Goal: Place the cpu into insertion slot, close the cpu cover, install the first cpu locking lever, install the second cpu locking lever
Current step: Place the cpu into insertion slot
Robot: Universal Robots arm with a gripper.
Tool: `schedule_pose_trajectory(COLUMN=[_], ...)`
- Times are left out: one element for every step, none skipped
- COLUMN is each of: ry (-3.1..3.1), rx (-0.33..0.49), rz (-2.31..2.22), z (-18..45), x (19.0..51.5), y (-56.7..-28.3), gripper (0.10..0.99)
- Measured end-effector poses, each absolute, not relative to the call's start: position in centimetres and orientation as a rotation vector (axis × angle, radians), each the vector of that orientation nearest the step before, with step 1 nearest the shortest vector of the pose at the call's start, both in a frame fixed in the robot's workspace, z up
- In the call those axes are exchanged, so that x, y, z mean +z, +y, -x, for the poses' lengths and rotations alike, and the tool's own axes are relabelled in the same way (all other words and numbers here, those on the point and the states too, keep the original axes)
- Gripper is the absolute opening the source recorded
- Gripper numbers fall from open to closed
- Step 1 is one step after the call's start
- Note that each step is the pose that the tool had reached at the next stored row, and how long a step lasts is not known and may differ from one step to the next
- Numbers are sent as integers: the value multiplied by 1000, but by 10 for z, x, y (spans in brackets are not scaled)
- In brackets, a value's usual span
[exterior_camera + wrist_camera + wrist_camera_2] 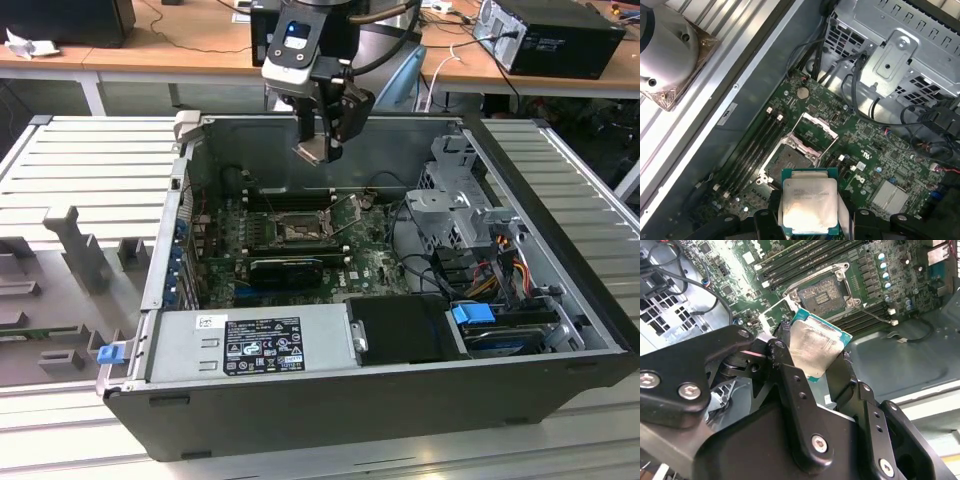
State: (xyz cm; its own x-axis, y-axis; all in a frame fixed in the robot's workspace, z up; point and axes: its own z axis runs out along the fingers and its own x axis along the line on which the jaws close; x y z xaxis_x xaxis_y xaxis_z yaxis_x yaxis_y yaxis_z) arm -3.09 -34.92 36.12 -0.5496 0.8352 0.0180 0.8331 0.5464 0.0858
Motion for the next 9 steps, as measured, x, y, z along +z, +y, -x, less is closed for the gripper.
schedule_pose_trajectory(ry=[2736, 2725, 2719, 2715, 2710, 2704, 2700, 2691, 2684], rx=[131, 131, 130, 130, 130, 130, 130, 130, 129], rz=[-1487, -1505, -1515, -1521, -1530, -1541, -1547, -1562, -1573], z=[31, 31, 31, 31, 31, 31, 31, 31, 31], x=[361, 361, 361, 361, 361, 361, 361, 361, 361], y=[-349, -349, -349, -349, -349, -349, -349, -349, -349], gripper=[529, 529, 529, 529, 529, 529, 529, 529, 529])
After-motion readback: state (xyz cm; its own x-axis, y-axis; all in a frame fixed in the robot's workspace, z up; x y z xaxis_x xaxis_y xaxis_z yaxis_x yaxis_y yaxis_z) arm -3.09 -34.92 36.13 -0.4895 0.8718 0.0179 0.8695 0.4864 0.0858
